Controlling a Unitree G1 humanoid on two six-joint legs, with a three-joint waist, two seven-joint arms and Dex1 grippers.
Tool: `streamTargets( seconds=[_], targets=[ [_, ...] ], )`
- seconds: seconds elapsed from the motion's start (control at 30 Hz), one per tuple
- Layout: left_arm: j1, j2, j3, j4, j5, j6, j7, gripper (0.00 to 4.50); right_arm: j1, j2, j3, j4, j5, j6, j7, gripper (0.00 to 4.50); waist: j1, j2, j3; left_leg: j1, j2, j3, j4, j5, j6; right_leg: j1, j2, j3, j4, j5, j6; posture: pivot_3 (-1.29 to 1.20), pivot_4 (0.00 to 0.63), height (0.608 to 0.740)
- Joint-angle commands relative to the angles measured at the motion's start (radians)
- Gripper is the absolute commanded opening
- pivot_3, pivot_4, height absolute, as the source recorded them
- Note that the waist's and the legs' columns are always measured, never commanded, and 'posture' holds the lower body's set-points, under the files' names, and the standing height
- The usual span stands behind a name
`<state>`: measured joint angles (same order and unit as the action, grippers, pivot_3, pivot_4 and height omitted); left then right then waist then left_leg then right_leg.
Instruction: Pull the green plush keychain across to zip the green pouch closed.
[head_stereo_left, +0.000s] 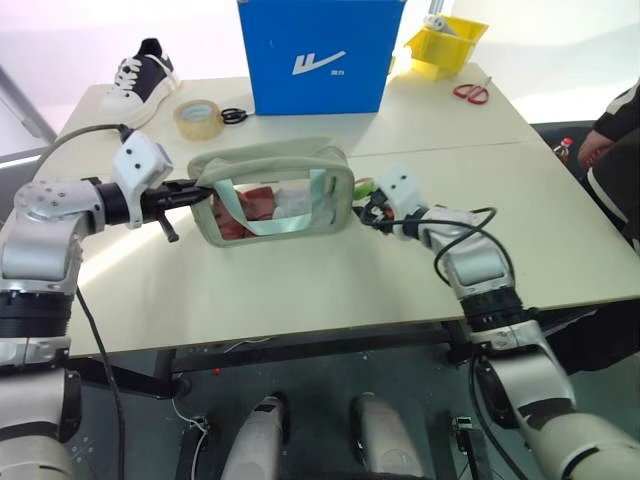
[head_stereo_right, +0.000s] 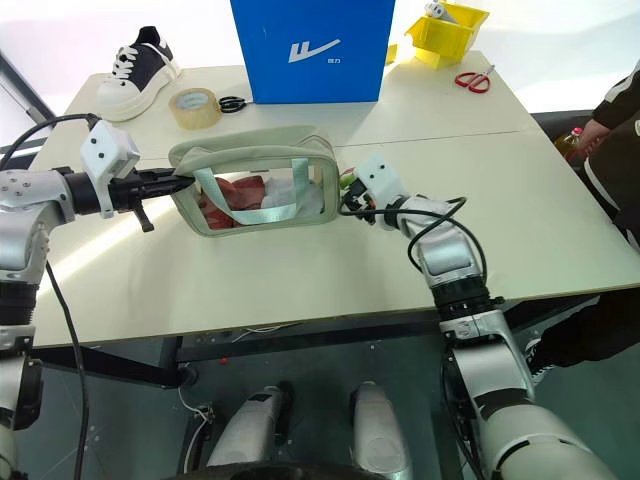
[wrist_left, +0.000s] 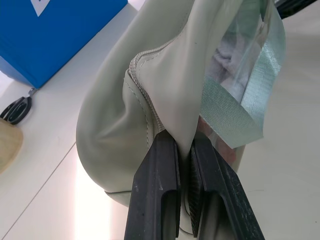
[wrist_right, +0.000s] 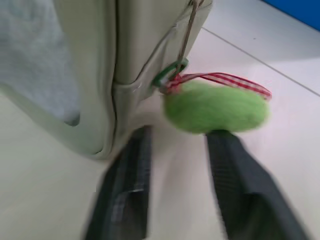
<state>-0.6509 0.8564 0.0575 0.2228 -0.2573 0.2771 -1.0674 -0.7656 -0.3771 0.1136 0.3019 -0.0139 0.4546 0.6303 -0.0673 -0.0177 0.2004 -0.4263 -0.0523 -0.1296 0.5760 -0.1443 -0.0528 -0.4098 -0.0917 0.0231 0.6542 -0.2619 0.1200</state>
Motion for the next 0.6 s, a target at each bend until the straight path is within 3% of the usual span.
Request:
streamTargets(
  seconds=[0.03,0.07,0.2,0.3,0.5,0.6],
  targets=[
    [0.001,0.018,0.024,-0.015,0.007,-0.010,0.008,0.00,-0.083,-0.106,-0.048,-0.067,0.044,0.011,0.103,3.54,0.001,0.000,0.000,0.000,0.000,0.000,0.000,0.000,0.000,0.000,0.000,0.000,0.000,0.000,0.000,0.00,0.150,0.740],
    [0.000,0.018,0.023,-0.014,0.008,-0.010,0.010,0.00,-0.103,-0.147,-0.055,-0.060,0.059,0.015,0.147,4.04,0.001,0.000,0.000,0.000,0.000,0.000,0.000,0.000,0.000,0.000,0.000,0.000,0.000,0.000,0.000,0.00,0.150,0.740],
    [-0.008,0.022,0.029,0.000,0.007,-0.011,0.007,0.00,-0.174,-0.282,-0.078,-0.024,0.127,0.018,0.326,4.04,0.000,0.000,0.000,0.000,0.000,0.000,0.000,0.000,0.000,0.000,0.000,0.000,-0.002,0.000,0.000,0.00,0.150,0.740],
    [-0.027,0.028,0.063,0.003,-0.044,0.036,-0.015,1.12,-0.187,-0.357,-0.087,-0.053,0.210,0.048,0.488,4.08,-0.001,0.000,0.000,0.000,0.000,0.000,-0.001,-0.001,0.001,0.001,0.000,-0.001,-0.002,0.000,0.000,0.00,0.150,0.740],
    [-0.088,0.119,0.137,0.034,-0.119,0.221,-0.031,4.25,-0.179,-0.394,-0.084,-0.135,0.274,0.073,0.576,4.08,-0.005,0.000,0.000,-0.001,0.001,0.000,-0.001,-0.001,0.001,0.000,0.000,0.000,-0.003,0.000,0.000,0.00,0.150,0.740],
    [-0.076,0.146,0.168,0.019,-0.147,0.262,-0.028,4.43,-0.168,-0.383,-0.090,-0.160,0.287,0.089,0.559,4.08,-0.002,0.001,0.000,0.000,0.001,0.002,-0.001,-0.001,0.002,0.000,-0.001,0.000,-0.003,0.000,0.000,0.00,0.150,0.740]
  ],
)
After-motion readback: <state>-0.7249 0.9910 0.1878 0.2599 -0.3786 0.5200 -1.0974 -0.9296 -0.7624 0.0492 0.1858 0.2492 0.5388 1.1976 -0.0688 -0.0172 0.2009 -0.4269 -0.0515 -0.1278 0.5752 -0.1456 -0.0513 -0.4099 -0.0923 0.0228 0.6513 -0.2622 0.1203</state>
